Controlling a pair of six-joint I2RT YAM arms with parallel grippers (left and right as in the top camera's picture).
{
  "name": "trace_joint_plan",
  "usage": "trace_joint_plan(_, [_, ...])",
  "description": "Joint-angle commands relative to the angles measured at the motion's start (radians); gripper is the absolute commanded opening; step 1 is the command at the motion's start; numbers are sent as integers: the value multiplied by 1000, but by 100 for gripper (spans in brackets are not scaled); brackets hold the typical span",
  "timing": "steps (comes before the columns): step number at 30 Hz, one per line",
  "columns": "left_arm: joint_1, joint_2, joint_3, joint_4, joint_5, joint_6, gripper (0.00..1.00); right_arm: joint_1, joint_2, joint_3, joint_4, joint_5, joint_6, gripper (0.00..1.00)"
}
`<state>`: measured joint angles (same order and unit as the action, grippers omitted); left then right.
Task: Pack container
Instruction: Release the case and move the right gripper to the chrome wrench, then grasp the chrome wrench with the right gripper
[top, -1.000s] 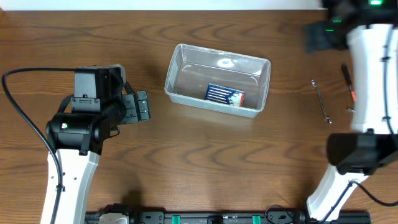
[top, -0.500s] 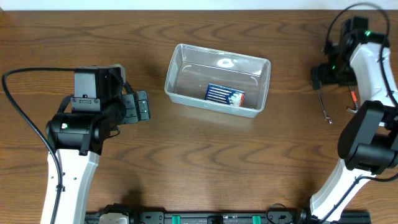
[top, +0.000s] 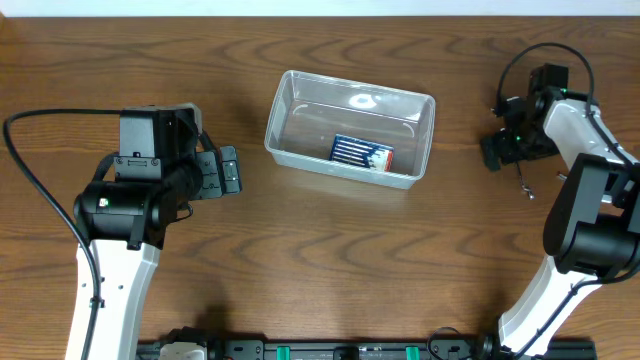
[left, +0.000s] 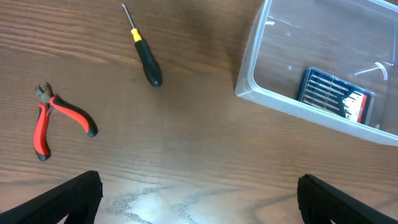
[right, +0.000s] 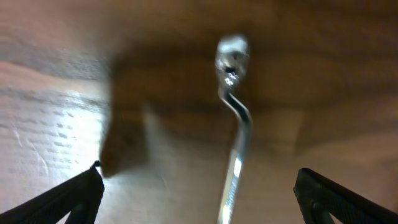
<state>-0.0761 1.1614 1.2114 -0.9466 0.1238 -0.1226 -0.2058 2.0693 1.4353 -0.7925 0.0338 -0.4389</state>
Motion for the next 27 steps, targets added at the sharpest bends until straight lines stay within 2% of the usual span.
trace_joint_plan(1, [-3,0,18,-7,-12,16,98,-11,0,-36,35,-70,-34,99])
trace_joint_plan(12, [-3,0,18,-12,-12,16,98,-34,17,-60,45,-68,-7,99])
trace_joint_plan(16, [-3,0,18,-27,-12,16,98,-44,24,-60,44,-69,20,95])
trace_joint_plan(21, [-3,0,18,-33,-12,16,98,-49,26,-62,41,-69,23,73])
trace_joint_plan(27, [-3,0,18,-34,-12,16,98,-49,26,-64,32,-69,23,59])
